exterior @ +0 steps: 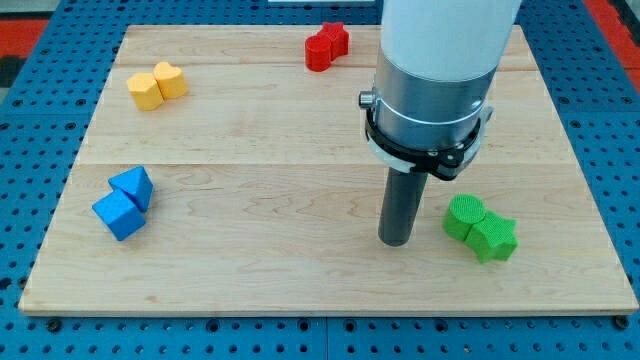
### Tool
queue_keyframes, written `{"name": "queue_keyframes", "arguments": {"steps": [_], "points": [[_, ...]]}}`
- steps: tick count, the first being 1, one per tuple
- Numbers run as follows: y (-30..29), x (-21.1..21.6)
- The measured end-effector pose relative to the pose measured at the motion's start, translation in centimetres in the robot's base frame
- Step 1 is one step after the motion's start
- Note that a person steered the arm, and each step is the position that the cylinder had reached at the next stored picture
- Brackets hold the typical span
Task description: Push yellow heart to the center left of the board
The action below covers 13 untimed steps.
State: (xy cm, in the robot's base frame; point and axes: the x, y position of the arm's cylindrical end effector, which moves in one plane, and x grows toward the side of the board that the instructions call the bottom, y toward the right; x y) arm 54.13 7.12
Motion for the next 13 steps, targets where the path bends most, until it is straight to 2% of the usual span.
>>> {"name": "queue_keyframes", "arguments": {"steps": [1, 2, 3, 4, 6, 8, 9, 10, 11, 12, 13], "points": [[-1.6, -0.1], [-5.3, -2.5], [-8.3, -9.4], [-12.6, -12.0], [-13.6, -12.1], [-17.0, -13.3], [-21.6, -14.1], [-29.8, -14.1], [-36.5, -16.2], [-35.6, -18.4], [-31.8, -21.1]]}}
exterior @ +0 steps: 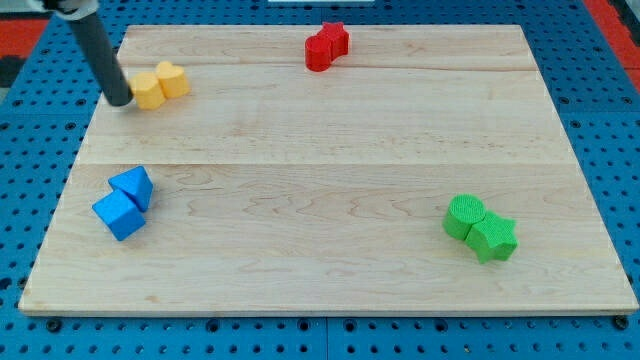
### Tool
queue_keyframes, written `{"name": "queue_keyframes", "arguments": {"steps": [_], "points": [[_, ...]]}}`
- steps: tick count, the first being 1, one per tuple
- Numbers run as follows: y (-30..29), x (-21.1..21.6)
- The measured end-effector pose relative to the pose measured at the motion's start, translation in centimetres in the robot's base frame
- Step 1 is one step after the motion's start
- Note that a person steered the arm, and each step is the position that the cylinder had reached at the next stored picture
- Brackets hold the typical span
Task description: Push yellow heart to the center left of the board
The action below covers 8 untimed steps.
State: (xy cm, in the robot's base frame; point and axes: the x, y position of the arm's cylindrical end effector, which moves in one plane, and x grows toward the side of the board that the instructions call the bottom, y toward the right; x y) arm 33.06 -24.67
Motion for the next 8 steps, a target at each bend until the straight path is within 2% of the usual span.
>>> {"name": "queue_keyframes", "arguments": {"steps": [1, 2, 4, 6, 7, 8], "points": [[-1.4, -2.9], [-0.6, -3.6], [8.7, -3.6], [14.3, -2.9], [24.5, 0.3], [28.2, 0.8]]}}
